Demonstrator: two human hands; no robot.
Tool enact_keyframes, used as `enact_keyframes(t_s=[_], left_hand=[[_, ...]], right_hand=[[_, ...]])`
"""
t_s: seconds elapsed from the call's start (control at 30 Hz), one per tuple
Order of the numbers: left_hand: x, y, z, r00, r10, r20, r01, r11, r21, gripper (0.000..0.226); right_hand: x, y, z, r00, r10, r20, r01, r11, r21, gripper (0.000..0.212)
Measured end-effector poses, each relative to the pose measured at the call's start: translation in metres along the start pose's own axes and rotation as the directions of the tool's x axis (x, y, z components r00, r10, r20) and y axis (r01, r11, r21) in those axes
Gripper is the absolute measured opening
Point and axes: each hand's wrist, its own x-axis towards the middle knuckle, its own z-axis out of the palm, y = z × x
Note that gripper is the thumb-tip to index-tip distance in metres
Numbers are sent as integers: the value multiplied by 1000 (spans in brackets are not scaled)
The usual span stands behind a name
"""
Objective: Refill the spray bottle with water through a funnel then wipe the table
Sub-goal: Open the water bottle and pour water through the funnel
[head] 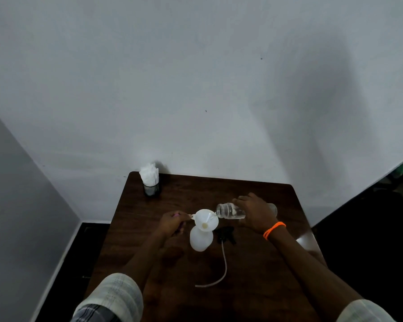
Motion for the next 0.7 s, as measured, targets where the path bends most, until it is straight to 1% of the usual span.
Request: enact_keyframes(t_s=[0.3, 0.4, 0.53, 0.7], left_hand=[[2, -5, 2, 1000, -19, -14, 20, 999, 27, 13], [2, -6, 2, 1000, -20, -9, 20, 1000, 9, 12], [6, -9, 2, 1000, -22, -20, 22, 1000, 7, 6], [5, -9, 1, 1000, -22, -18, 22, 1000, 2, 13]], right_hand=[[-3, 1, -2, 1000, -4, -11, 4, 1000, -5, 70], [-4, 1, -3, 1000, -2, -16, 2, 1000, -11, 70], [-4, 1, -3, 1000, -6, -13, 5, 1000, -23, 71], [-5, -1, -5, 1000, -6, -15, 6, 1000, -27, 70]])
